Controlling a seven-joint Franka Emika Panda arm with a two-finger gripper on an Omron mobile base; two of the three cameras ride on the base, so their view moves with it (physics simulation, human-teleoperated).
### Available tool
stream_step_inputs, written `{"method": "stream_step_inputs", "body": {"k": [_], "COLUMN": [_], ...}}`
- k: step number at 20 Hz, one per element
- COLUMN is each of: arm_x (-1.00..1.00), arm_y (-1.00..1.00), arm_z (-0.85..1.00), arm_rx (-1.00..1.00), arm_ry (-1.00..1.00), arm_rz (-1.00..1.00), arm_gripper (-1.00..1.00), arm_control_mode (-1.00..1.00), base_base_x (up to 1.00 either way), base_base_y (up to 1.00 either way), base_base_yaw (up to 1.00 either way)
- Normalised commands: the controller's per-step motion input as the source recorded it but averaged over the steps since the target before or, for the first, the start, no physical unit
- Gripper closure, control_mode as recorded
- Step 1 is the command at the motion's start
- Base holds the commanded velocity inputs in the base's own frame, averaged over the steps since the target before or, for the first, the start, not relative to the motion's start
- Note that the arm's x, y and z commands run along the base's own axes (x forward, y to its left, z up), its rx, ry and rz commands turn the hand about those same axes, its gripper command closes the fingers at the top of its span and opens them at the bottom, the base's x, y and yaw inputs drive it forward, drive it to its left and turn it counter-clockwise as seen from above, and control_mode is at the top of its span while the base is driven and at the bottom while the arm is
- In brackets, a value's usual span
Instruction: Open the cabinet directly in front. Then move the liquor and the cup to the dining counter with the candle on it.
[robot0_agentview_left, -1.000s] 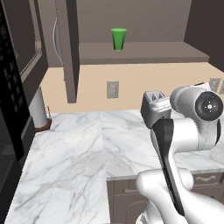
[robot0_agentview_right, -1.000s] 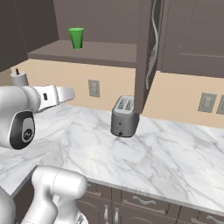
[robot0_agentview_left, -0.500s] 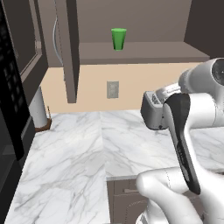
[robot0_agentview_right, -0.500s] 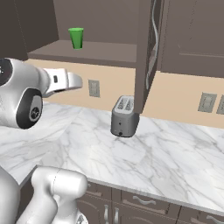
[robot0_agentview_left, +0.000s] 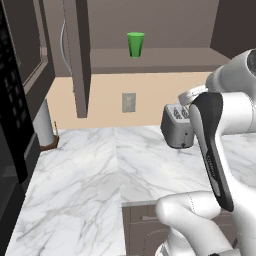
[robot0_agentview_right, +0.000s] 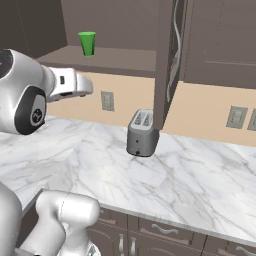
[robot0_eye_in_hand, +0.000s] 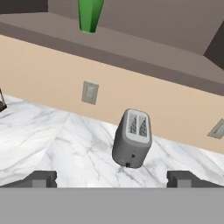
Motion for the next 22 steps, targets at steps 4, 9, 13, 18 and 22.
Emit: {"method": "stream_step_inputs", "body": {"k": [4, 9, 13, 18, 22], "arm_x": [0.00, 0.00, 0.00, 0.06, 0.10], "arm_y": [0.00, 0.00, 0.00, 0.00, 0.00], "arm_z": [0.23, 0.28, 0.24, 0.11, 0.08], "arm_rx": [0.00, -0.07, -0.04, 0.01, 0.01], "arm_ry": [0.01, 0.00, 0.00, -0.04, -0.03], "arm_rz": [0.00, 0.01, 0.09, 0.19, 0.23], "arm_gripper": [-1.00, -1.00, -1.00, -1.00, -1.00], "arm_control_mode": [-1.00, -1.00, -1.00, -1.00, -1.00], "base_base_x": [0.00, 0.00, 0.00, 0.00, 0.00], "base_base_y": [0.00, 0.00, 0.00, 0.00, 0.00], "base_base_yaw": [0.00, 0.00, 0.00, 0.00, 0.00]}}
